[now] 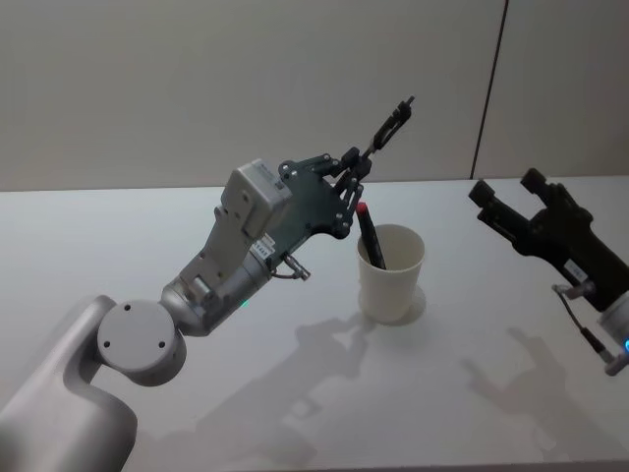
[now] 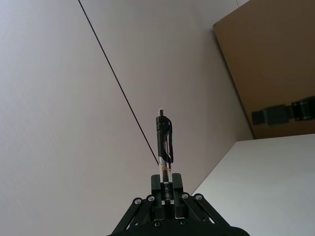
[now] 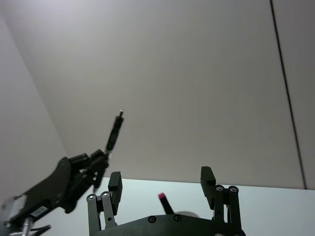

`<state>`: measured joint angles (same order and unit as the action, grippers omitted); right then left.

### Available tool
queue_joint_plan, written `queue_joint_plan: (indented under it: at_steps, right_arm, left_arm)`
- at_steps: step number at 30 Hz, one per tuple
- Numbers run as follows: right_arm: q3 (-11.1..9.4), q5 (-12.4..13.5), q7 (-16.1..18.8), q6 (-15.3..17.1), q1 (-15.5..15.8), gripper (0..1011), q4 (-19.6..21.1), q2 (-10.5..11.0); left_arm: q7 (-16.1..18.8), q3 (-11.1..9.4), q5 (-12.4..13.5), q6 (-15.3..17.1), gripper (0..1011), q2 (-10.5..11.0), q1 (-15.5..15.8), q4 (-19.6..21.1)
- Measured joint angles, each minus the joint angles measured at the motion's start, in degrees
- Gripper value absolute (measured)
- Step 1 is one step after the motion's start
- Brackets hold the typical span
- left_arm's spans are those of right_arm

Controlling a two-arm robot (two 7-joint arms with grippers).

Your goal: Place the pen into the pen holder.

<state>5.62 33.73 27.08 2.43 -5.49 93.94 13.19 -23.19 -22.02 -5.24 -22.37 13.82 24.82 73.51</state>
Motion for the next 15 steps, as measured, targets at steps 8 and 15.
queue_joint_plan:
  at_steps: [8,15]
  right_arm:
    - [0.09,4.68,3.78,3.55,-1.67,1002,0.19,0.08]
    - [0.48,8.12,5.17,6.39,-3.18,1002,0.22,-0.31]
  left_arm:
    - [-0.02,0.0,0.0,0.0,135,0.0,0.0,0.0]
    - [-0.03,0.0,0.0,0.0,135,0.0,0.0,0.0]
